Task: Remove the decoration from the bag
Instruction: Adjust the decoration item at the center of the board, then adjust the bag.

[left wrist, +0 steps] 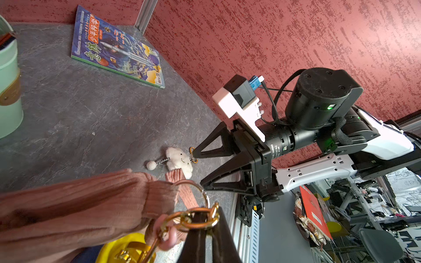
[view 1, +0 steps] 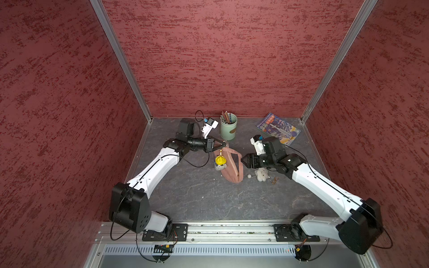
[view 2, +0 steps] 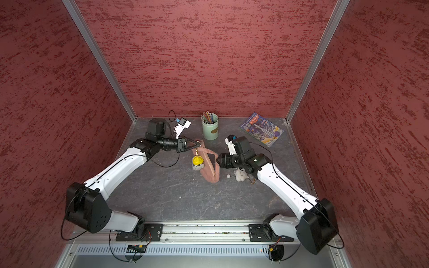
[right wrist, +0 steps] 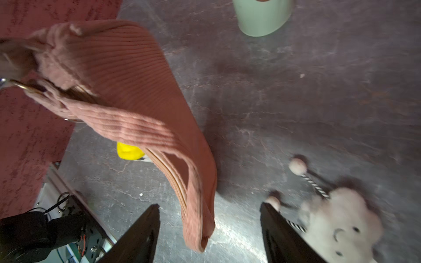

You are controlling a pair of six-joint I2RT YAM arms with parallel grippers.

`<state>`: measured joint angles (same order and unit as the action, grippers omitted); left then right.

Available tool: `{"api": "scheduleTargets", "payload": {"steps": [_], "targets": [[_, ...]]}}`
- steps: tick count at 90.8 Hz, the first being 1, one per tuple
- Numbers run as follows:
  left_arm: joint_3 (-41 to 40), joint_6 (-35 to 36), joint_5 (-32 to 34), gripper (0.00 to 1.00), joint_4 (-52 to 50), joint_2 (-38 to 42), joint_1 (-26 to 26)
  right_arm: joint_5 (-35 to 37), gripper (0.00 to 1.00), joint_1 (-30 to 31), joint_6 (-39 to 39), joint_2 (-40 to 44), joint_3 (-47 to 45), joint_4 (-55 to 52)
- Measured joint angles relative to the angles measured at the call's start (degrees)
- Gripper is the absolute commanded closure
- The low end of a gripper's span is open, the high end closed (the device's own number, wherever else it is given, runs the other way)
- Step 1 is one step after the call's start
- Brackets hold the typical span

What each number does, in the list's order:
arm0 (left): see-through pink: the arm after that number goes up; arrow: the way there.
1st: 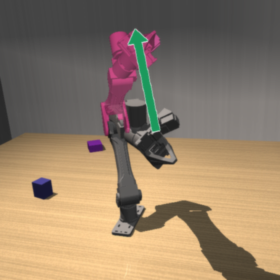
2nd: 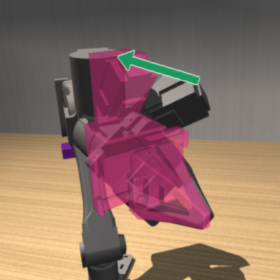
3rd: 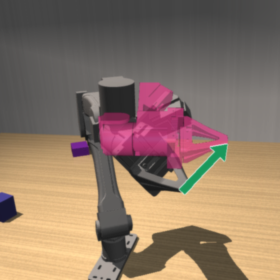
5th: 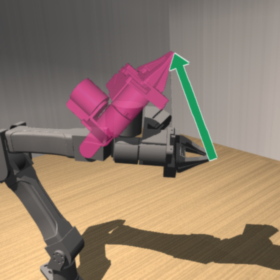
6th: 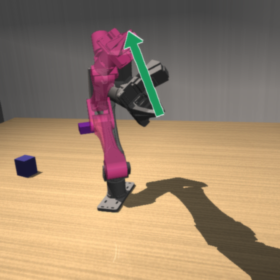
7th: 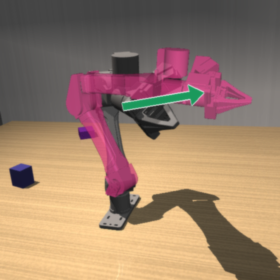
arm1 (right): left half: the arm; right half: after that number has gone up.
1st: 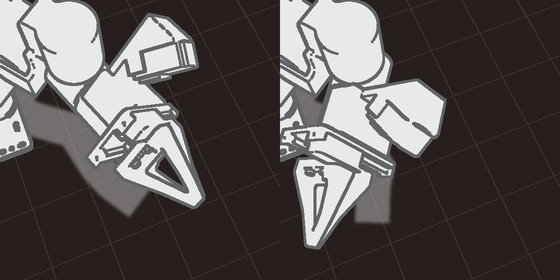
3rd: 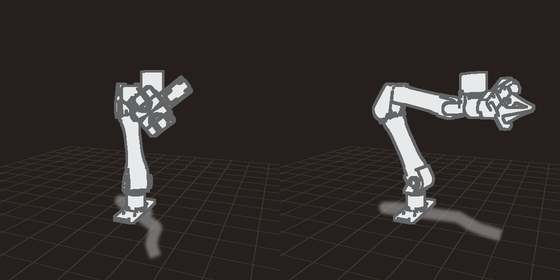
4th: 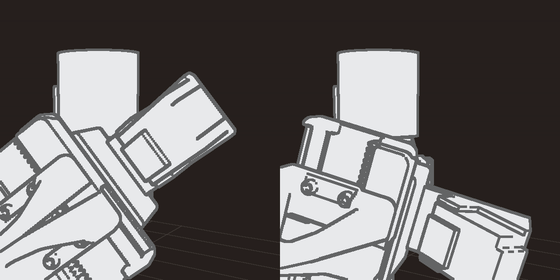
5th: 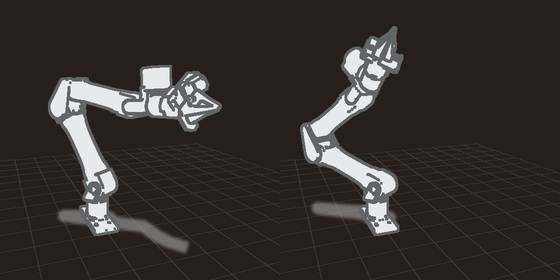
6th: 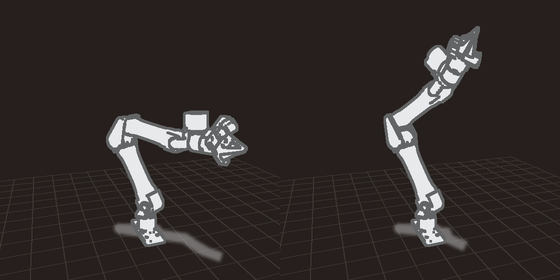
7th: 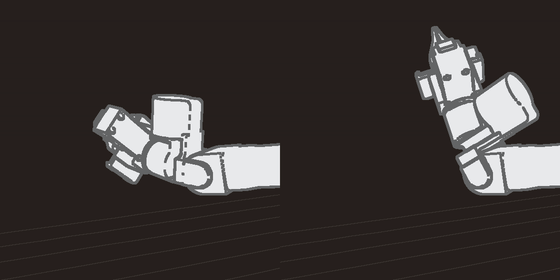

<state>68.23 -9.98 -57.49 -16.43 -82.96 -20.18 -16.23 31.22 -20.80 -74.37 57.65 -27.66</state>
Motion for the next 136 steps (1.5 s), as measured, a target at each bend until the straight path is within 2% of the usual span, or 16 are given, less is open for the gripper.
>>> {"api": "scheduleTargets", "payload": {"steps": [11, 24, 40, 50, 56, 66, 73, 88, 101, 110, 119, 136], "targets": [[0.2, 0.0, -0.1, 1.0, 0.1, -1.4, -0.5, -2.3, 0.31, 1.8, -2.1, -3.1, -0.6, 4.7], [0.8, -0.1, 0.0, 1.0, 0.4, -3.4, -1.9, -2.0, 0.42, 5.7, -7.8, -5.8, -1.2, 9.5], [1.7, -0.9, 0.5, 1.0, 1.0, -5.8, -3.2, 3.6, 0.69, 8.3, -16.2, -8.5, -1.6, 11.4], [2.7, -1.7, 1.3, 0.84, 1.1, -6.4, -3.8, 8.3, 0.86, 9.7, -22.1, -8.7, -1.6, 11.0], [3.5, -2.3, 2.1, 0.65, 1.2, -6.5, -4.1, 10.3, 0.92, 10.6, -26.3, -8.6, -1.6, 10.4], [3.8, -3.5, 4.2, 0.39, 0.9, -6.0, -4.4, 12.1, 0.92, 11.1, -33.5, -8.2, -1.6, 7.9], [2.1, -3.4, 7.0, 0.29, 0.1, -3.6, -4.4, 12.9, 0.91, 11.2, -37.7, -8.0, -1.6, 6.0], [-6.1, -3.7, 13.0, 0.23, -2.1, 9.0, -4.3, 14.1, 0.87, 11.3, -44.5, -7.6, -1.0, 1.6], [-14.4, -3.3, 17.4, 0.16, -2.3, 18.7, -8.5, 14.1, 0.86, 11.3, -48.0, -8.0, 1.8, -1.8], [-19.9, -3.0, 19.8, 0.15, -3.1, 20.9, -11.8, 13.9, 0.85, 11.3, -49.7, -8.3, 3.2, -2.0], [-24.5, -3.0, 21.9, 0.15, -4.0, 21.1, -12.3, 13.4, 0.85, 11.3, -50.8, -8.8, 3.6, -2.1], [-27.2, -2.2, 23.6, 0.16, -3.0, 20.5, -13.6, 12.1, 0.84, 11.3, -52.1, -11.0, 3.7, -2.1]]}}
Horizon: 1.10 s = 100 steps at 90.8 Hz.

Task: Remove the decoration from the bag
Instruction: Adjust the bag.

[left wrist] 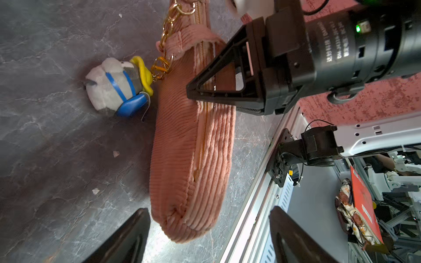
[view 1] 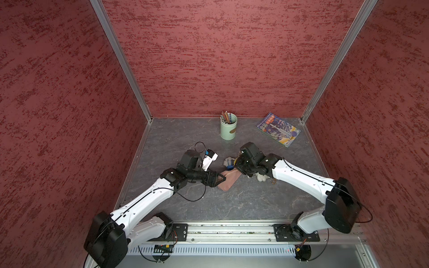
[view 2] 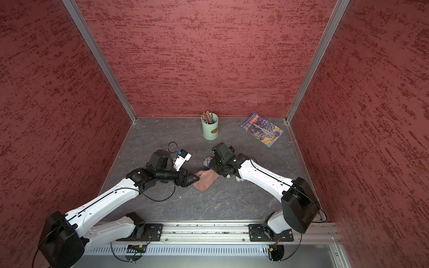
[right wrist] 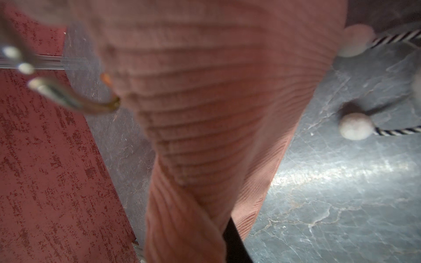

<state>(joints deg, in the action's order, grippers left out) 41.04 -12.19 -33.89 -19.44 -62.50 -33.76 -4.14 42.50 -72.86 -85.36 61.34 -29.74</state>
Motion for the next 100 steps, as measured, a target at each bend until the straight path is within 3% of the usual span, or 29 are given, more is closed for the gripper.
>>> {"api": "scheduleTargets", "payload": {"steps": [19, 31, 36, 40, 52, 60, 70, 87, 100], "targets": [[0.0, 1.8, 0.7, 0.26, 3.6, -4.7, -2.9, -0.7, 0.84, -0.1, -1.2, -0.1, 0.0, 0.1], [0.0, 3.4, 2.4, 0.5, 5.4, -8.8, -2.9, -1.3, 0.81, -0.1, -1.8, -0.1, 0.0, 0.5], [0.1, 4.4, 2.9, 0.66, 5.8, -10.3, -2.9, -1.7, 0.76, -0.1, -1.9, -0.1, 0.0, 0.7], [0.5, 4.7, 3.0, 0.77, 5.8, -11.4, -2.8, -2.0, 0.65, -0.3, -1.9, -0.1, 0.1, 0.9], [2.4, 5.1, 0.1, 0.97, 5.7, -12.1, -0.8, -3.8, 0.44, -2.0, 0.7, 0.0, 0.5, 1.0], [3.7, 4.0, -5.0, 1.0, 5.0, -12.1, 3.5, -6.3, 0.36, -4.8, 5.7, 0.4, 0.6, 1.3], [5.7, 2.7, -12.8, 1.0, 2.2, -12.2, 8.9, -12.7, 0.32, -10.1, 15.7, 2.8, 0.0, 3.2], [12.3, 3.0, -25.2, 1.0, -5.4, -14.1, 14.3, -21.9, 0.26, -19.8, 32.7, 10.8, -9.3, 9.4], [15.0, 3.0, -30.8, 1.0, -9.0, -15.9, 17.2, -26.0, 0.24, -23.6, 41.2, 6.2, -11.3, 11.0]]}}
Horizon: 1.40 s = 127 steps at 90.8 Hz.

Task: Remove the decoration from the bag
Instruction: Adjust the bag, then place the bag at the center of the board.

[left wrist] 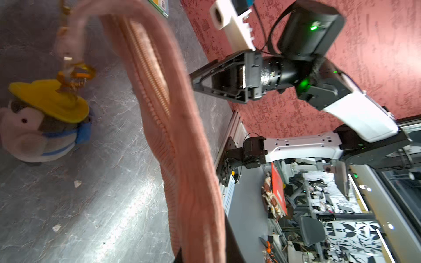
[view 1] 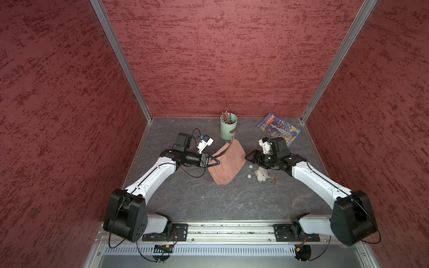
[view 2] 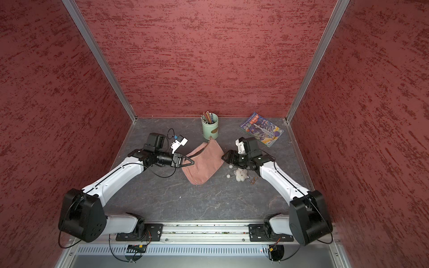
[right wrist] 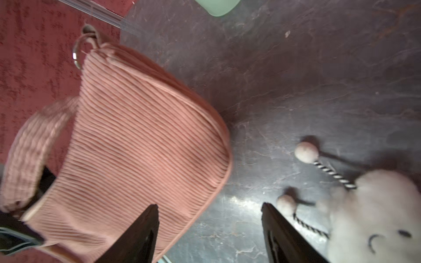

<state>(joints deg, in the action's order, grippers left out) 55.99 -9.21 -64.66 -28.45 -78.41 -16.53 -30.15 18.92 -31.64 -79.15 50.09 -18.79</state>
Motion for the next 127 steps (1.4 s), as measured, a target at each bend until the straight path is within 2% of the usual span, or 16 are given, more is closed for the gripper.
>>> {"api": "scheduleTargets", "payload": {"steps": [14, 27, 45, 57, 61, 66, 73, 80, 87, 109, 127], "targets": [[0.1, -0.2, -3.4, 1.0, -2.2, -1.0, 0.5, -6.9, 0.23, -1.6, 3.2, -3.4, -0.7, 5.2], [0.1, -0.2, -6.0, 1.0, -2.7, -0.9, 0.3, -12.7, 0.18, -1.9, 4.8, -9.9, 2.4, 8.7], [0.1, 0.1, -7.8, 1.0, -3.0, -0.8, -0.9, -17.2, 0.21, -1.9, 4.7, -17.9, 6.1, 10.3], [0.1, 0.3, -8.2, 1.0, -3.3, -0.8, -1.5, -20.6, 0.3, -1.9, 2.0, -21.7, 6.4, 13.5], [0.1, 0.5, -8.3, 1.0, -3.4, -0.8, -1.5, -21.7, 0.37, -1.8, 1.0, -22.6, 6.4, 14.6], [0.1, 0.7, -8.3, 1.0, -3.5, -0.8, -1.5, -23.1, 0.48, -1.8, -0.1, -23.2, 6.2, 16.3], [0.1, 0.7, -8.1, 1.0, -3.6, -0.8, -1.4, -25.0, 0.7, -1.7, -2.6, -23.3, 5.2, 19.3], [0.1, 0.7, -7.6, 1.0, -3.7, -0.8, -0.9, -26.4, 0.87, -1.7, -4.5, -23.3, 4.3, 22.0], [0.1, 0.1, -6.6, 1.0, -3.7, -0.8, 0.3, -27.0, 1.0, -1.7, -6.6, -23.2, 3.6, 23.5], [3.9, -2.8, -2.5, 0.99, -5.6, -0.8, 6.7, -25.1, 1.0, -1.7, -12.8, -16.9, 4.3, 25.0], [6.7, -3.0, -0.4, 0.97, -6.3, -0.2, 7.6, -21.7, 1.0, -1.5, -15.7, -10.4, 7.6, 25.2]]}}
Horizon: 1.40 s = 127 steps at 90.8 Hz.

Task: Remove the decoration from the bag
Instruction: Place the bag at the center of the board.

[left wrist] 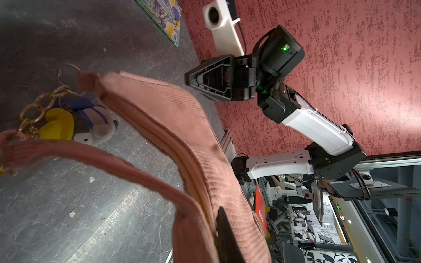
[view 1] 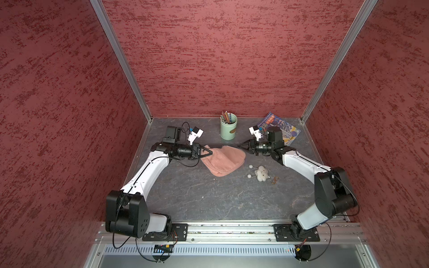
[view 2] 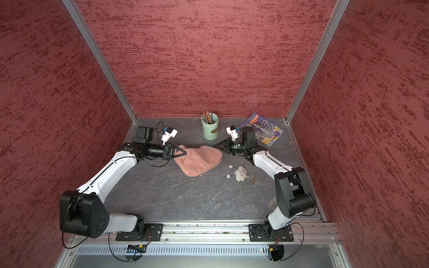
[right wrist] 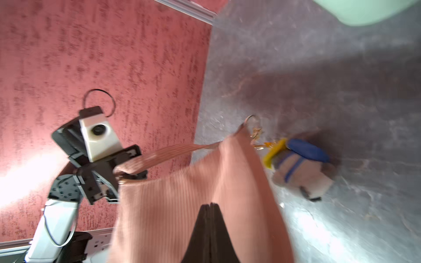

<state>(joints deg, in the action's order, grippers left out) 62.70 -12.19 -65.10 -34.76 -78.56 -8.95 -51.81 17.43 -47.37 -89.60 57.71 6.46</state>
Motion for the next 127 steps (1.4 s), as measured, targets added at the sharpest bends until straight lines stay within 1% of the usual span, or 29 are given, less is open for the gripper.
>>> {"api": "scheduleTargets", "payload": {"steps": [13, 24, 29, 37, 46, 47, 51, 60, 65, 73, 82, 88, 95, 101, 108, 114, 120, 127], "targets": [[-1.0, 0.3, 4.9, 0.94, -2.2, -0.7, 0.0, 3.8, 1.0, 2.0, -0.1, 3.8, -1.5, -2.7], [-3.9, 0.7, 9.9, 0.94, -5.4, -1.0, 0.0, 8.0, 1.0, 5.4, -0.7, 8.7, -8.6, -5.7], [-5.5, 0.7, 10.8, 0.93, -6.4, -1.0, -0.1, 9.9, 1.0, 6.7, -0.7, 10.6, -11.7, -8.0], [-8.0, 0.6, 12.3, 0.93, -7.9, -1.0, -0.4, 13.4, 0.85, 8.1, 0.5, 11.7, -13.2, -13.1], [-8.6, 0.7, 14.3, 0.93, -9.8, -2.1, -1.4, 18.5, 0.71, 8.2, 3.4, 10.3, -11.1, -18.2], [-8.6, 0.7, 14.6, 0.92, -10.0, -2.3, -1.5, 19.0, 0.68, 8.2, 3.6, 10.0, -10.7, -18.6], [-8.5, 0.9, 16.1, 0.92, -10.9, -3.3, -2.3, 21.1, 0.62, 8.2, 5.2, 8.6, -8.9, -20.2], [-7.7, 1.2, 19.8, 0.9, -13.2, -6.6, -4.0, 25.7, 0.55, 8.9, 7.7, 4.6, -4.9, -23.0], [-6.7, 1.4, 21.9, 0.85, -14.5, -8.3, -4.7, 28.3, 0.51, 9.7, 9.0, 2.7, -3.2, -24.6], [-4.3, 1.6, 25.5, 0.68, -16.3, -10.1, -5.2, 32.1, 0.48, 11.3, 10.6, 0.8, -1.6, -27.4], [0.1, 1.2, 32.2, 0.49, -18.6, -11.0, -5.4, 34.8, 0.46, 12.4, 11.5, 0.2, -1.0, -29.9], [2.6, 0.9, 37.6, 0.42, -19.5, -11.1, -5.7, 36.1, 0.46, 12.6, 12.1, 0.2, -1.0, -31.6], [4.7, 0.7, 43.2, 0.36, -20.7, -11.0, -7.3, 37.4, 0.45, 12.6, 12.4, 0.4, -1.0, -33.4], [6.3, 0.3, 47.2, 0.32, -21.5, -10.8, -10.7, 38.0, 0.45, 12.6, 12.5, 1.0, -1.0, -35.0], [7.5, 0.0, 50.5, 0.3, -22.3, -10.6, -15.0, 38.2, 0.45, 12.6, 12.5, 2.6, -1.3, -36.3], [7.8, -0.1, 51.8, 0.29, -22.4, -10.2, -18.1, 38.2, 0.44, 12.7, 12.5, 4.1, -1.5, -37.3], [7.8, -0.4, 52.2, 0.24, -22.3, -9.7, -20.7, 38.2, 0.44, 12.7, 12.5, 5.1, -1.7, -37.9], [8.0, -0.7, 53.1, 0.22, -22.3, -9.5, -23.1, 38.1, 0.44, 12.8, 12.5, 5.8, -2.4, -38.3]]}}
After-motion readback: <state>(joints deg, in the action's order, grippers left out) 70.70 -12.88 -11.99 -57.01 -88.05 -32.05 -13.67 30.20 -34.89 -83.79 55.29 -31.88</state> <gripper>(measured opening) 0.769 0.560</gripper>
